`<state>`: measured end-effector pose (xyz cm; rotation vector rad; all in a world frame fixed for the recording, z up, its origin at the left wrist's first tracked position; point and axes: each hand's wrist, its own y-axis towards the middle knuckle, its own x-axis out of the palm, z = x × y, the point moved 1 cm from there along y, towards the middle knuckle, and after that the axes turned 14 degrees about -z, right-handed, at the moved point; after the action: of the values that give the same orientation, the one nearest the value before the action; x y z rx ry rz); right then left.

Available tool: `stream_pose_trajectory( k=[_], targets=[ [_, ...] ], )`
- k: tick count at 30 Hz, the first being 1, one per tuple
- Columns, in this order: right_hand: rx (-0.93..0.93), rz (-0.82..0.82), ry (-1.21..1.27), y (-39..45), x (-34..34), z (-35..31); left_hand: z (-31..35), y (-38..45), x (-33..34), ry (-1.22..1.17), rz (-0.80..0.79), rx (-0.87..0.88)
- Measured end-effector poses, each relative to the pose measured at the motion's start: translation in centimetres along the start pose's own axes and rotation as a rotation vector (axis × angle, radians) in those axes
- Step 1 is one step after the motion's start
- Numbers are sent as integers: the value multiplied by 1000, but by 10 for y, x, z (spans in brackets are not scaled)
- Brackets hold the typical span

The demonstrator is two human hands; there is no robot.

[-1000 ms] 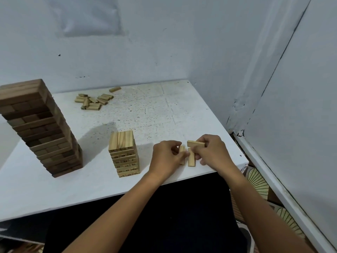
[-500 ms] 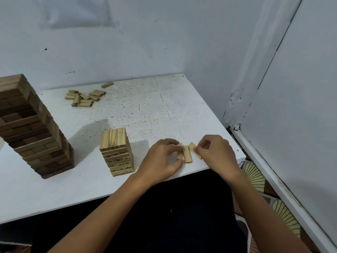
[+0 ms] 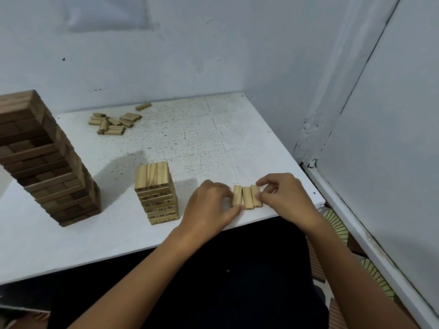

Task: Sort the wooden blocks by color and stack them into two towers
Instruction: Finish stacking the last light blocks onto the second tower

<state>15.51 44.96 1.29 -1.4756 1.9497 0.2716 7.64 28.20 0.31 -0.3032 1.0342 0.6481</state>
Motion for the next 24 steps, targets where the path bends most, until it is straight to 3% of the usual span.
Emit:
stream_pose_trajectory(
  k=[10,24],
  targets=[
    [-133,-245,-117,-5,-14,3,-6,11,1,-103,-218,133],
    [-157,-102,-2,-7,-3,3,-11,20,3,-216,-114,119]
  ],
)
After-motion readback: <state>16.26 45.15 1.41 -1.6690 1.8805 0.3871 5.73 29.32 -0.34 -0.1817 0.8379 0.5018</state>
